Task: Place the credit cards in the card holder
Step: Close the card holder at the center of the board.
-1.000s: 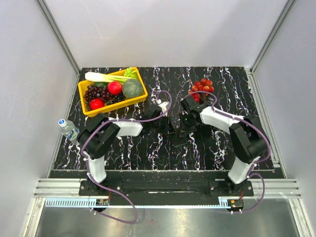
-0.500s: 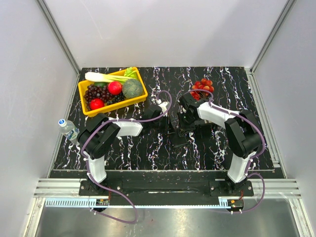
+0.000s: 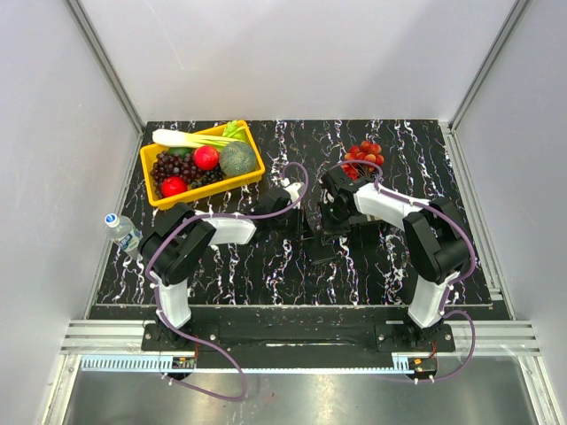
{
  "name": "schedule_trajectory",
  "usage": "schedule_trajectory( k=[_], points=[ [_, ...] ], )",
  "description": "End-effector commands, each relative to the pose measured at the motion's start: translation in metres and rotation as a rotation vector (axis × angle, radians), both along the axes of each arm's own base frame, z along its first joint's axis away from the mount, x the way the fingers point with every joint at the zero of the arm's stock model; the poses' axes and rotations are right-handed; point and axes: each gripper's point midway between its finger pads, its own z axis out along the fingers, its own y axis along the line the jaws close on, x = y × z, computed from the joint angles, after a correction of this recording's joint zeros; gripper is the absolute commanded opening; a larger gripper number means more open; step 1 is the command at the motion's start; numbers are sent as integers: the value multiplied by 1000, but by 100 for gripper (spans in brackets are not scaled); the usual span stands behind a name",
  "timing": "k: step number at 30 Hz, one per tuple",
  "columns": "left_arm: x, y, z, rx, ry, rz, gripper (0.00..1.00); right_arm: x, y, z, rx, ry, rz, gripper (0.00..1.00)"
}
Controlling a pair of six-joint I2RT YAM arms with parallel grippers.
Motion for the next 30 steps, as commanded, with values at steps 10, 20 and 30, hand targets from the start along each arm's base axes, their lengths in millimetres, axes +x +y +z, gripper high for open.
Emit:
schedule_trajectory(
  k=[10,20,30],
  points=[
    [-11,0,-20,48,32,-29,18,-8,-12,11,-35,0,54,0],
    [-12,0,-20,45,33,-30,18,-2,5,20,50,-11,79,0],
    [-12,1,-20,46,33,-27,18,7,20,26,113,-29,63,0]
  ],
)
